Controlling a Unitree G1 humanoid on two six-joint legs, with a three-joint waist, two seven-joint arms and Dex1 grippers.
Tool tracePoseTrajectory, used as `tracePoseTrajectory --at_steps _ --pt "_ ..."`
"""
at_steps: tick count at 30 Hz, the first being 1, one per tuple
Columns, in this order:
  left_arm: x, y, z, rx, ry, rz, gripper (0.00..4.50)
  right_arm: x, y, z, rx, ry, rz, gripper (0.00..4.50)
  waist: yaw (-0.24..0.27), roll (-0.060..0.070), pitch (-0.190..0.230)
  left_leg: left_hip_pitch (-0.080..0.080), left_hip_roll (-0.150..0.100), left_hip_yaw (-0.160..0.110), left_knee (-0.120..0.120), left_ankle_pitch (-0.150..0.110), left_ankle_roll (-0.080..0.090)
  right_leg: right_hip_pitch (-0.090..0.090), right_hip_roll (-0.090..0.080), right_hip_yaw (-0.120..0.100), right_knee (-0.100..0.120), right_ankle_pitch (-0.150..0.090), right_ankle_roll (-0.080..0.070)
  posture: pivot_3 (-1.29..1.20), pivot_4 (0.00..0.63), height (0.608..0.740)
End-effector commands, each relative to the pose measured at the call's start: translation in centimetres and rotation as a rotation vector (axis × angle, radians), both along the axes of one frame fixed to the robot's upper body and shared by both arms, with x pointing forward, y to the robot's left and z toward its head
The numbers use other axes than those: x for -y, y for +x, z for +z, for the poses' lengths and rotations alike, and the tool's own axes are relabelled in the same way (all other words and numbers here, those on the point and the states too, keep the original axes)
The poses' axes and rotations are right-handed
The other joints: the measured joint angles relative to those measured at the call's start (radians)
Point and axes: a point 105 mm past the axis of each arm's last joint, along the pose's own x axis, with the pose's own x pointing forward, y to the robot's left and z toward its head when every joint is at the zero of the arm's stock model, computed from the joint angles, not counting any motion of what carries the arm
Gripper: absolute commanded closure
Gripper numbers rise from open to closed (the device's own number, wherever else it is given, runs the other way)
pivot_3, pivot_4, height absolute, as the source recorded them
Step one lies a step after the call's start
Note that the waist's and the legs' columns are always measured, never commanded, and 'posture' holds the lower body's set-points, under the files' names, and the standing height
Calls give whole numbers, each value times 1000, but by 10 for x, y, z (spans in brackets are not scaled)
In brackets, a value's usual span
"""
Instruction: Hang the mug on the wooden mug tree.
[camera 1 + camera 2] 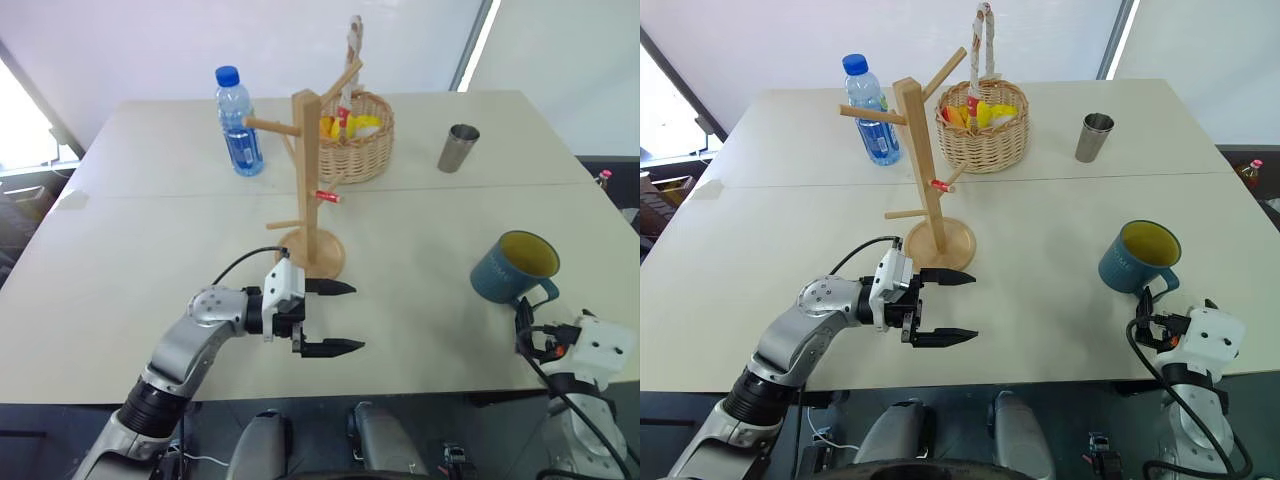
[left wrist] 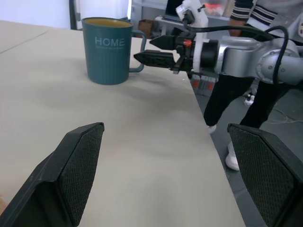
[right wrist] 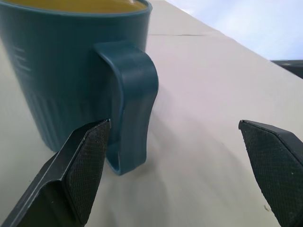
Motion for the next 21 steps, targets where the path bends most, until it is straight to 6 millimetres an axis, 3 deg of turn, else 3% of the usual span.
tracePoseTrajectory --at_steps 1,10,13,19,20,21 --pt "3 1 10 39 -18 -4 0 6 3 2 -7 -15 -33 32 0 0 0 0 0 0 0 0 0 0 0 0 0 0 0 0 150 740" --pt "3 2 17 40 -30 23 0 10 9 -2 -10 -10 -38 32 -1 0 0 0 0 0 0 0 0 0 0 0 0 0 0 0 150 740" --pt "3 1 19 36 -33 26 0 10 12 -1 -2 -6 -24 933 -1 0 0 0 0 0 0 0 0 0 0 0 0 0 0 0 150 740" --pt "4 2 21 33 -41 42 0 3 17 2 15 1 24 4088 -1 0 0 0 0 0 0 0 0 0 0 0 0 0 0 0 150 740" --pt "4 2 21 33 -43 45 0 1 17 3 21 1 38 4485 -1 0 0 0 0 0 0 0 0 0 0 0 0 0 0 0 150 740" --pt "4 2 22 32 -44 47 0 -2 19 5 24 -4 55 4485 -1 0 0 0 0 0 0 0 0 0 0 0 0 0 0 0 150 740"
